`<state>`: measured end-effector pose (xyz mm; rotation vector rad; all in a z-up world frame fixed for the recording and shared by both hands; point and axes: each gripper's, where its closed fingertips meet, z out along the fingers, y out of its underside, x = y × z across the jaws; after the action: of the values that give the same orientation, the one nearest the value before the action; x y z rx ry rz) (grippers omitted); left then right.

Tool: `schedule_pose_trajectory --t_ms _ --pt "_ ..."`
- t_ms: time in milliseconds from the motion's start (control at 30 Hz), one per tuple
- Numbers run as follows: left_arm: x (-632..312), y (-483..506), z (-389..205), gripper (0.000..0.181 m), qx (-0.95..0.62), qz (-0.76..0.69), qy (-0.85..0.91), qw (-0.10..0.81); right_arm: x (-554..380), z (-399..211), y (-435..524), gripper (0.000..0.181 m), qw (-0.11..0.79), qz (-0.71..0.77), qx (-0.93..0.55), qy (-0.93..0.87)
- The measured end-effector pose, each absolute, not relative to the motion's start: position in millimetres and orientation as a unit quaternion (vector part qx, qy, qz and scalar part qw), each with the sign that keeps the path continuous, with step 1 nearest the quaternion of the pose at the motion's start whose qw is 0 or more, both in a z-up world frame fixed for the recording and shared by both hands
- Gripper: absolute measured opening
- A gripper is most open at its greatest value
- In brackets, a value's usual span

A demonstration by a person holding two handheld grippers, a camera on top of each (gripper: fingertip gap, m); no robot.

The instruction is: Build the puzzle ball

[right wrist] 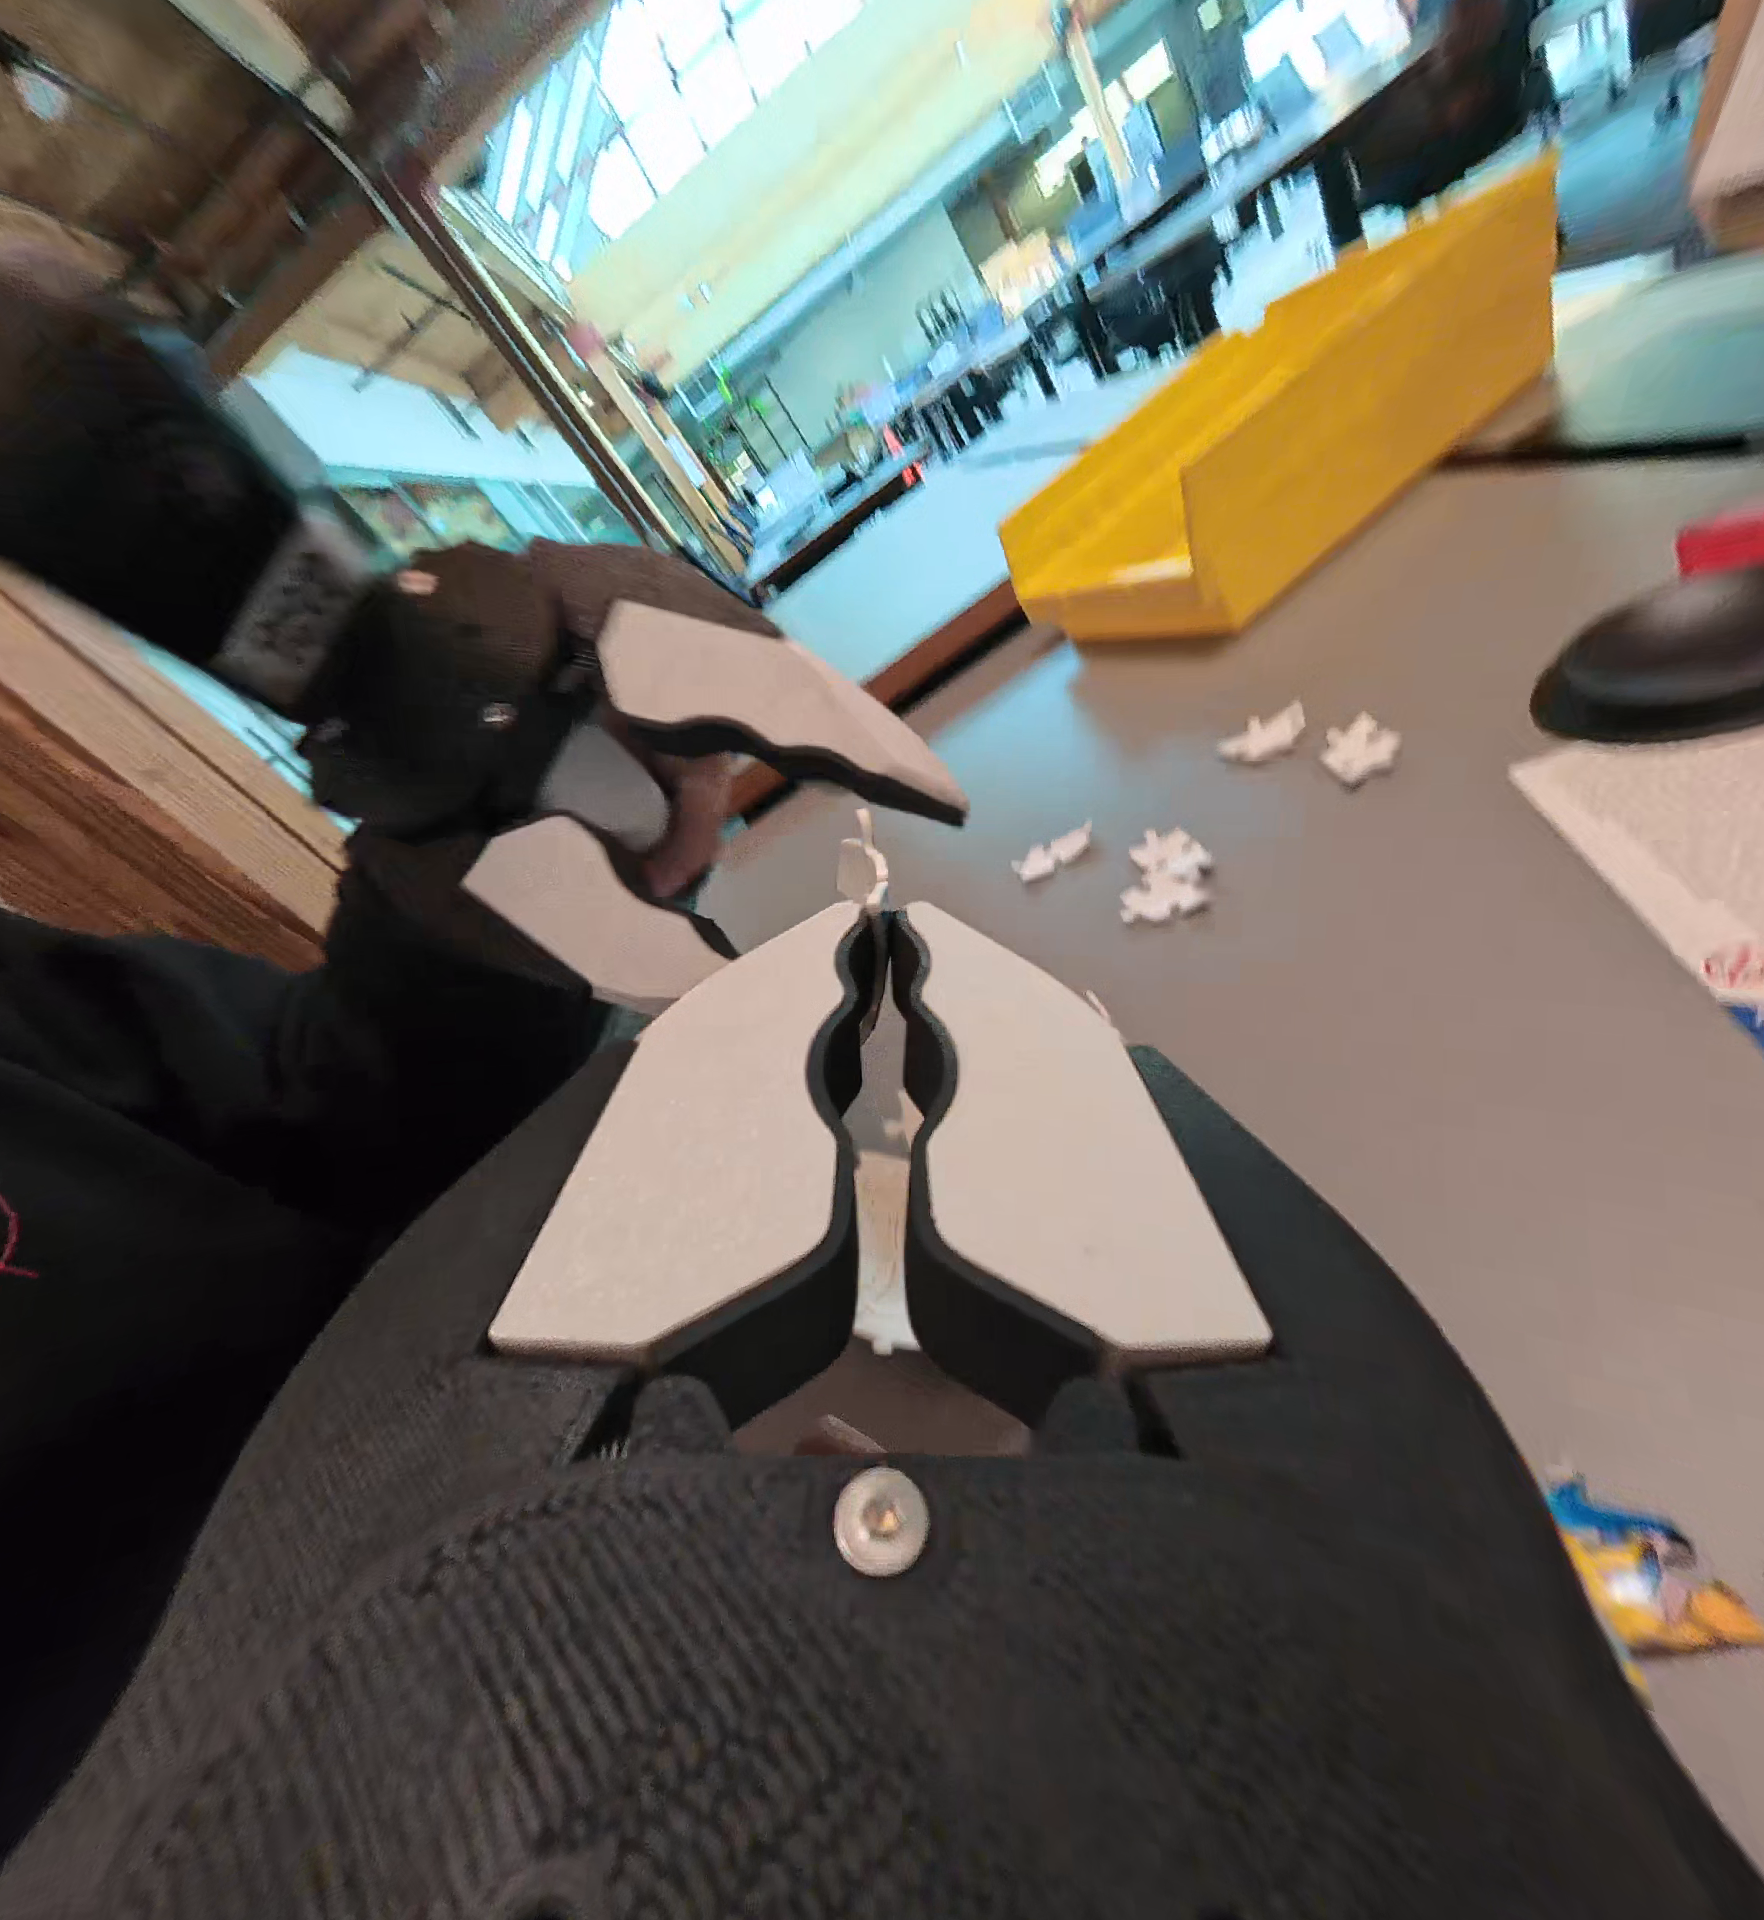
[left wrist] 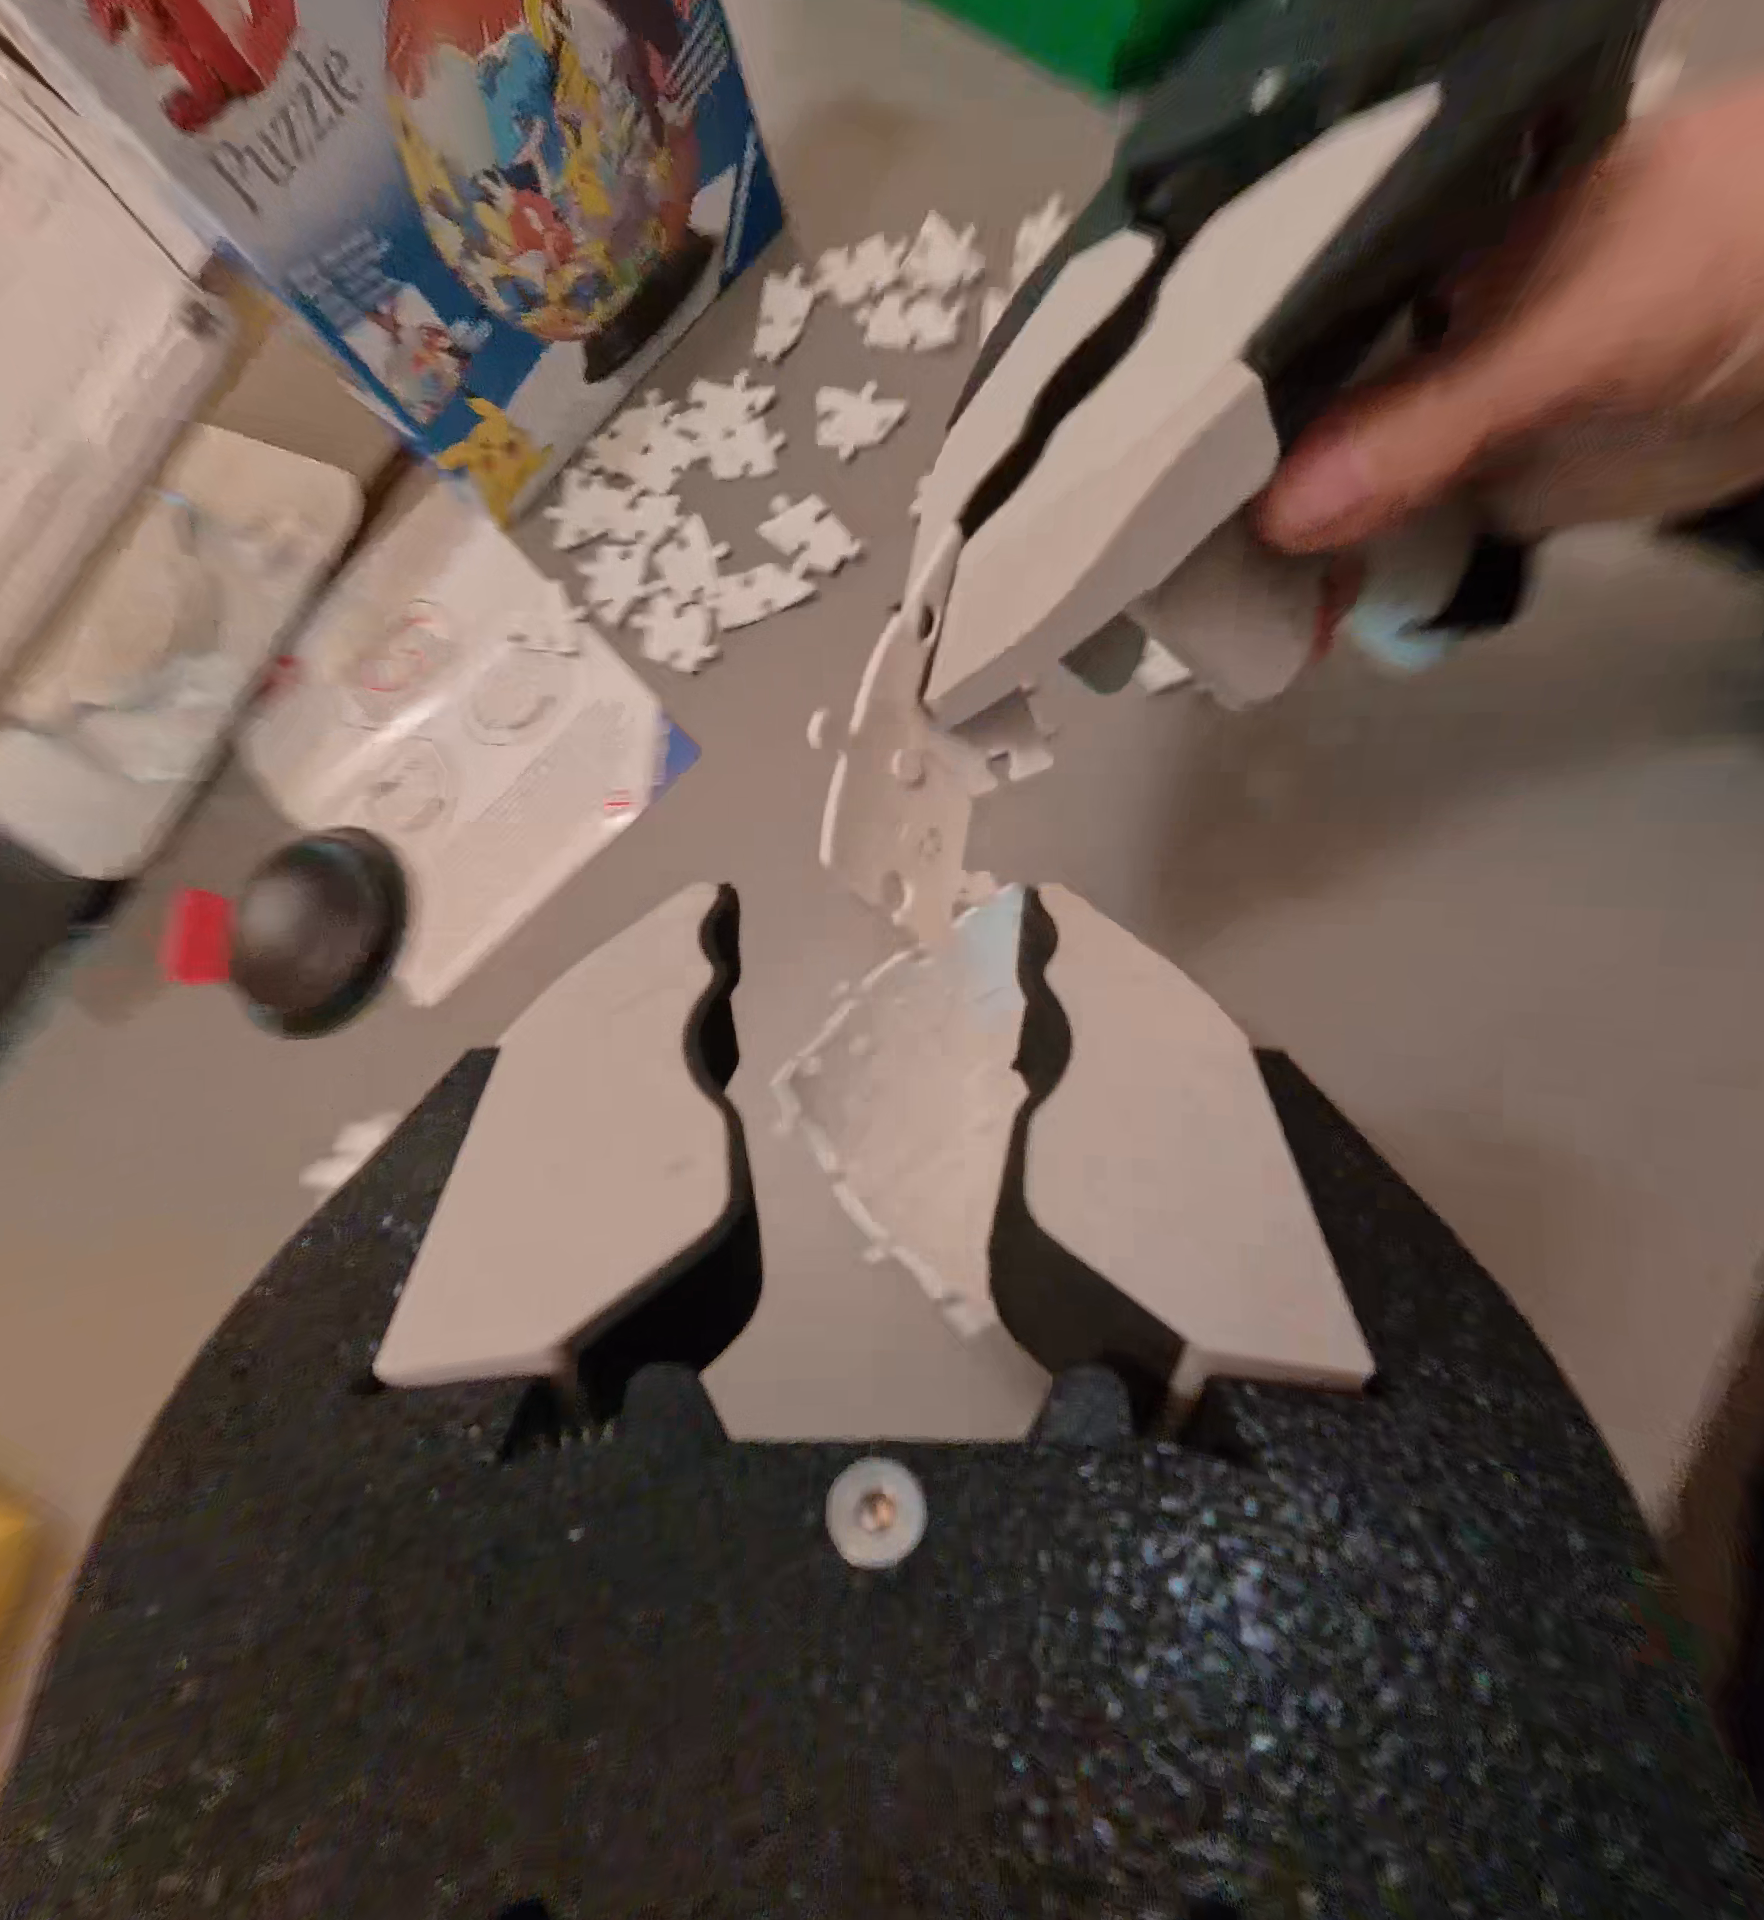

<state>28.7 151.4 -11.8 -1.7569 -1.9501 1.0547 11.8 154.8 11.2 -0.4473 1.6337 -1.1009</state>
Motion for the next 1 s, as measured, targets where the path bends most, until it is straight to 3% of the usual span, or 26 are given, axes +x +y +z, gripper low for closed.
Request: schedule_pose_trajectory --t_ms 33,100,167,300,733,933,1000 --pt "28.5 156.2 -9.4 0.051 -0.588 0.353 -0.695 0.216 11.8 18.9 156.3 0.002 0.538 -0.478 -0.196 0.666" --pt "24.7 170.3 2.3 0.047 -0.526 0.312 -0.705 0.359 12.8 30.3 158.7 0.002 0.544 -0.507 -0.206 0.636" --pt "23.5 174.9 19.8 0.031 -0.46 0.297 -0.692 0.471 16.9 39.7 163.2 0.002 0.558 -0.524 -0.218 0.606" --pt "28.9 169.0 32.0 0.023 -0.391 0.307 -0.674 0.546 25.1 47.3 166.4 0.002 0.573 -0.537 -0.219 0.579" --pt "30.0 167.3 24.0 0.002 -0.39 0.333 -0.668 0.539 36.4 34.4 160.8 0.003 0.544 -0.542 -0.225 0.599" --pt "36.8 167.3 19.3 0.002 -0.413 0.34 -0.668 0.517 41.5 29.2 162.7 0.003 0.539 -0.528 -0.243 0.61" --pt "45.2 163.6 18.3 0.002 -0.419 0.341 -0.677 0.5 40.7 27.6 165.1 0.013 0.528 -0.521 -0.262 0.617"
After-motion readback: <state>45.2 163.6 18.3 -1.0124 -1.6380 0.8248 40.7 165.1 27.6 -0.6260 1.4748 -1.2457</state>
